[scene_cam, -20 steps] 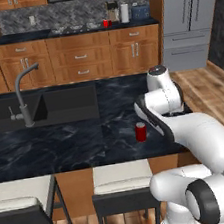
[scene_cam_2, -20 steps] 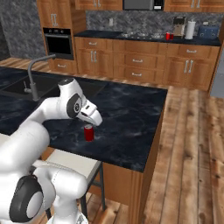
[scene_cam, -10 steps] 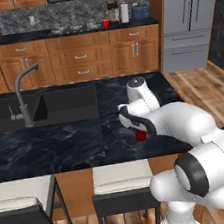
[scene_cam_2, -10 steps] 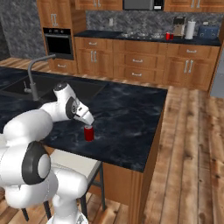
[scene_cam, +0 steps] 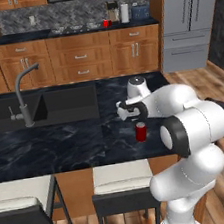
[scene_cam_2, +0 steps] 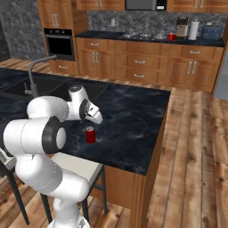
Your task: Four empty soda cans are scattered around the kitchen. Gather all the cans and cluster them next to the stove for recycling.
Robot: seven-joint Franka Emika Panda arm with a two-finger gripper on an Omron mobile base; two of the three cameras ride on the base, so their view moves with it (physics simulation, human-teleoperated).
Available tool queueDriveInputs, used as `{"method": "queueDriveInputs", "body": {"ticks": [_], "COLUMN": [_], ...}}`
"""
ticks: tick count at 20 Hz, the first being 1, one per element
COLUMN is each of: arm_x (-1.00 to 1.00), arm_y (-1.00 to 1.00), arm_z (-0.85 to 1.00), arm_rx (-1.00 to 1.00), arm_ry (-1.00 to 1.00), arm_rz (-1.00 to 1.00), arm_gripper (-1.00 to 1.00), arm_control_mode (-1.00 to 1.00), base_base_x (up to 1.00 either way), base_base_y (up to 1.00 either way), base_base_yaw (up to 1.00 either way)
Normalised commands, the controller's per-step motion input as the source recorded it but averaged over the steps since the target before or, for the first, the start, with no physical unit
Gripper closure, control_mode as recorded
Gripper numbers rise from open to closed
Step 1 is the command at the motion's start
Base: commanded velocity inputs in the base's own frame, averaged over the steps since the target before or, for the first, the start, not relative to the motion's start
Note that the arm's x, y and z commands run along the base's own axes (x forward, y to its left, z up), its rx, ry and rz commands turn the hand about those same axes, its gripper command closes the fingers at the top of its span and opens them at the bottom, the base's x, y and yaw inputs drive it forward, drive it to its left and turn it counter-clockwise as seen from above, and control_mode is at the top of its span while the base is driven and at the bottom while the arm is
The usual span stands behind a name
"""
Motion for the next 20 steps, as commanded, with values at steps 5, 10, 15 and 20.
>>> {"method": "queueDriveInputs", "body": {"ticks": [5,10,15,20], "arm_x": [-0.11,-0.55,-0.15,0.01], "arm_y": [0.0,0.01,0.01,0.0], "arm_z": [-0.15,-0.29,-0.05,-0.08], "arm_rx": [0.0,0.0,0.0,0.0], "arm_ry": [0.02,0.0,0.0,0.0], "arm_rz": [0.0,0.0,0.0,0.0], "arm_gripper": [-1.0,-1.0,-1.0,-1.0], "arm_control_mode": [-1.0,-1.0,-1.0,-1.0], "base_base_x": [0.0,0.0,0.0,0.0], "base_base_y": [0.0,0.0,0.0,0.0], "base_base_yaw": [0.0,0.0,0.0,0.0]}}
